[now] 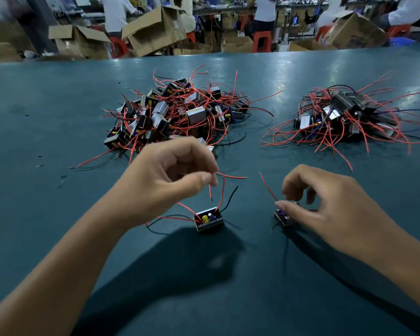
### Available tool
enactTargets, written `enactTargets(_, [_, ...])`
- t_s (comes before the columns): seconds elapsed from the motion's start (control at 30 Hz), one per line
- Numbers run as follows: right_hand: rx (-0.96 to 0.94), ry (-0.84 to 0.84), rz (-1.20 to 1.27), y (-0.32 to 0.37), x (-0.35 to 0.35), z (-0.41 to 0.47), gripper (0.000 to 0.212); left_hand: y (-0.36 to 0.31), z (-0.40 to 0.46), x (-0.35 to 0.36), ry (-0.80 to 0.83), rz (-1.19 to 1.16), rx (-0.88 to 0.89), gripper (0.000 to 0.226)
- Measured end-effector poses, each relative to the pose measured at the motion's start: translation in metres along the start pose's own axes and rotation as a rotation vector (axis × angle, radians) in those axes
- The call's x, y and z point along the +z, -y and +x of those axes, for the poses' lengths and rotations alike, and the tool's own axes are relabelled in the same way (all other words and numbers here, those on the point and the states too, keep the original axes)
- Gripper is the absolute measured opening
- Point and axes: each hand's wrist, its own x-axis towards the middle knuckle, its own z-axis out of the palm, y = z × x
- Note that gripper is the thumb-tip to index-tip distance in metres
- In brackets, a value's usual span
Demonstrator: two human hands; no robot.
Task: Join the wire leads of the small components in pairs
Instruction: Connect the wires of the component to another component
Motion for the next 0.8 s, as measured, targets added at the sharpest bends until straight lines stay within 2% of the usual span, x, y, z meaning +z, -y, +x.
enactTargets(0.07, [-0.033,-0.041,0.033,0.002,-0.005,0.000,0.017,0.003,-0.001,0.002,0.091,0.033,-0.042,0.009])
enactTargets(0.2, [-0.117,-0.102,0.193,0.007,-0.016,-0.002,0.002,0.009,0.000,0.007,0.116,0.127,-0.050,0.010])
enactTargets(0.37, [-0.234,0.139,0.222,0.007,-0.023,-0.006,0.021,0.014,-0.001,0.011,0.137,0.087,-0.117,0.011])
enactTargets(0.43, [-0.251,0.188,0.201,0.008,-0.017,-0.007,0.023,0.014,-0.001,0.014,0.136,0.085,-0.133,0.010])
enactTargets(0.67, [-0.125,0.144,0.270,0.010,0.008,-0.007,0.007,0.015,-0.001,0.024,0.145,0.000,-0.166,0.016])
enactTargets(0.8, [0.030,0.060,0.455,0.013,0.022,-0.004,0.003,0.019,-0.001,0.032,0.137,-0.081,-0.185,0.017])
